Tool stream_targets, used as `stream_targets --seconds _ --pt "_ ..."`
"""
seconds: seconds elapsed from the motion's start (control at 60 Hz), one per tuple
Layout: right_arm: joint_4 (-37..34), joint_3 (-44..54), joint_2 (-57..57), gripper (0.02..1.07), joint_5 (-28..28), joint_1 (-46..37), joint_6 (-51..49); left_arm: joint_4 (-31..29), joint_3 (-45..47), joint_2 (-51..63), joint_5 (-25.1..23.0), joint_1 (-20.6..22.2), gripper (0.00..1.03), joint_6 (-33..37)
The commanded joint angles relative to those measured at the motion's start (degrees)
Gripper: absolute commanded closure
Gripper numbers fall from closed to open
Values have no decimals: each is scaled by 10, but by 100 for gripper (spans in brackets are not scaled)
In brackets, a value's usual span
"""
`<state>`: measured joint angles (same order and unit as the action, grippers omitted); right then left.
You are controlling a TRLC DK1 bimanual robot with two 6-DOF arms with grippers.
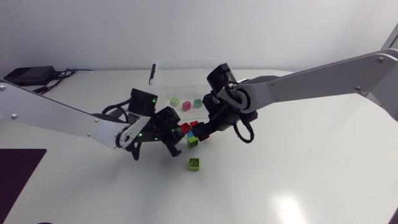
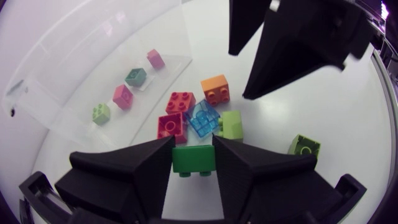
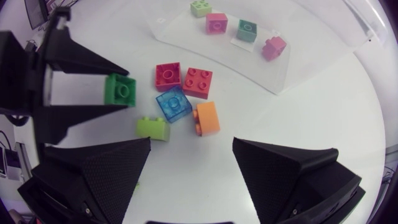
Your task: Place the duplo bricks in the container
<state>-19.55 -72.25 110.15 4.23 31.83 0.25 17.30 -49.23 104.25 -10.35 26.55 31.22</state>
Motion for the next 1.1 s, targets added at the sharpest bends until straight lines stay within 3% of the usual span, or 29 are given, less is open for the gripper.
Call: stream_targets --seconds 0.0,0.317,0.5,0.733,0.85,1.083 --pt "21 13 32 12 -6 -6 -17 -11 12 -55 2 -13 71 -8" --pt "58 2 67 33 -15 -17 -21 -64 -11 -186 -13 -39 71 -11" --pt "53 -17 84 56 -21 -18 -25 -75 -55 -182 -25 -55 71 -21" --pt "46 -40 106 63 -20 -19 -46 -104 -140 -137 -33 -61 71 -37" --pt "46 -45 108 78 -20 -20 -52 -117 -184 -108 -42 -69 71 -49" --pt "51 -36 99 78 -20 -17 -52 -133 -272 -33 -42 -86 71 -72"
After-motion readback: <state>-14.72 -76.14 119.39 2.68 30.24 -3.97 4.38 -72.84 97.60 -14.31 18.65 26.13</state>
